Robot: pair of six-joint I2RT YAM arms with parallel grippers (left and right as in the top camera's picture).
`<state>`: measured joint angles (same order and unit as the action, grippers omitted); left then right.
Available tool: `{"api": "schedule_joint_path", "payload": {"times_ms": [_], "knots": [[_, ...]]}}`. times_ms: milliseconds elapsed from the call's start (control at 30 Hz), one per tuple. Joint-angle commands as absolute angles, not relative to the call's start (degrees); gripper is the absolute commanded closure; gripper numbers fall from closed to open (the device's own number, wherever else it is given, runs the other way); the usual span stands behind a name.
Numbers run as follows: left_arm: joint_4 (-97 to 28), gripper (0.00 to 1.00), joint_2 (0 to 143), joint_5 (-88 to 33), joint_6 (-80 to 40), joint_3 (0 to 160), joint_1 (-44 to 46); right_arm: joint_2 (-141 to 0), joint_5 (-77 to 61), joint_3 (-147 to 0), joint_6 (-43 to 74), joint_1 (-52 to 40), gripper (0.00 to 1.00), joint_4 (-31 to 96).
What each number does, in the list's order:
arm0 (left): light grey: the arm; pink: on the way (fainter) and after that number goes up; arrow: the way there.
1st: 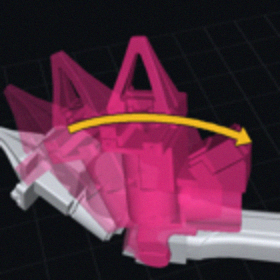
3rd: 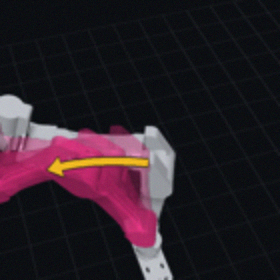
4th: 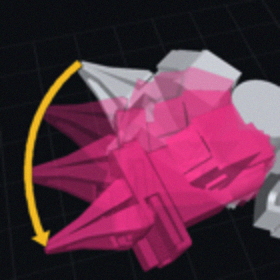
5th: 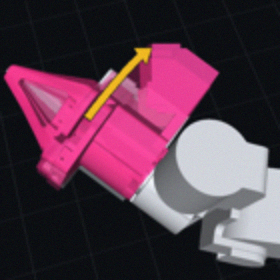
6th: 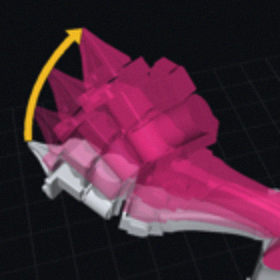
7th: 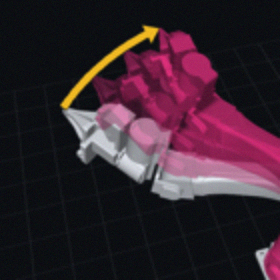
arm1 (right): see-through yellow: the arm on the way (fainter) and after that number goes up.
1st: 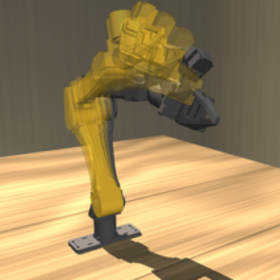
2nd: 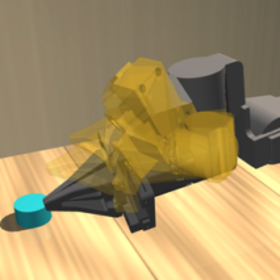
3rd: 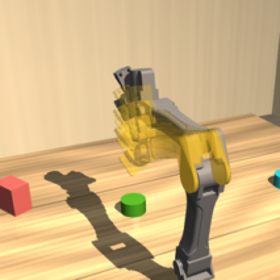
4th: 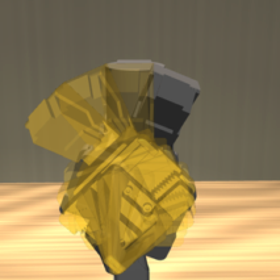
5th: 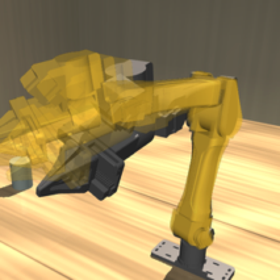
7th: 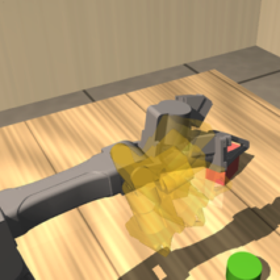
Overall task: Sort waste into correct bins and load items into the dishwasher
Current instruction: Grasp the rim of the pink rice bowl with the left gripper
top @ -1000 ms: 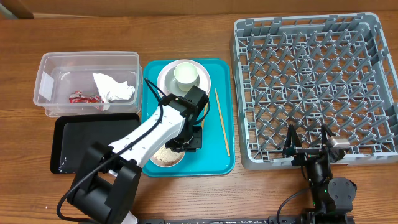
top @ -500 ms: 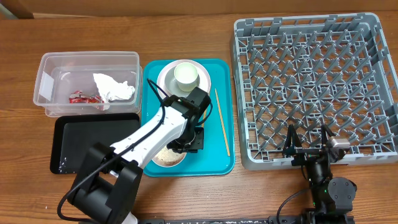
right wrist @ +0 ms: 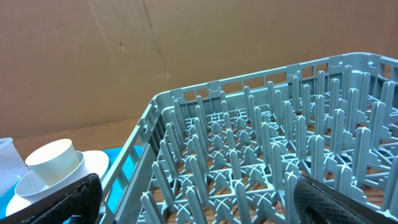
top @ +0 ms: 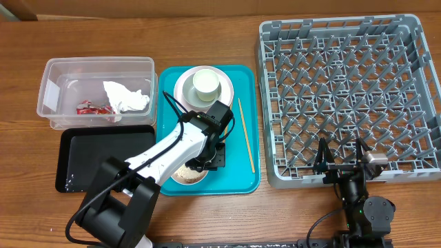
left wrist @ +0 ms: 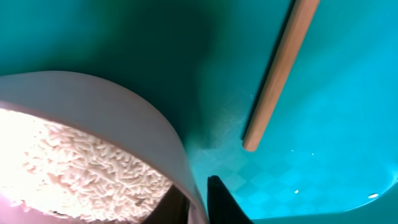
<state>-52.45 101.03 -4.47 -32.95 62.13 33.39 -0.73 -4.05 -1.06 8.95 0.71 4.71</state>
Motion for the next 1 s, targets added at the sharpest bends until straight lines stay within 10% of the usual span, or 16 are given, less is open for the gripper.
{"api": "schedule_joint_path", "payload": {"times_ms": [0, 967], "knots": [[-52.18, 0.90, 100.01, -3.79, -33.82, 61.54, 33.74, -0.16, -3.97, -0.45, 8.51, 0.75, 0.00, 4.43], [-66.15, 0.96, 99.98, -3.79, -28.84, 73.69, 33.67, -0.16, -3.97, -0.45, 8.51, 0.75, 0.00, 4.43]]}}
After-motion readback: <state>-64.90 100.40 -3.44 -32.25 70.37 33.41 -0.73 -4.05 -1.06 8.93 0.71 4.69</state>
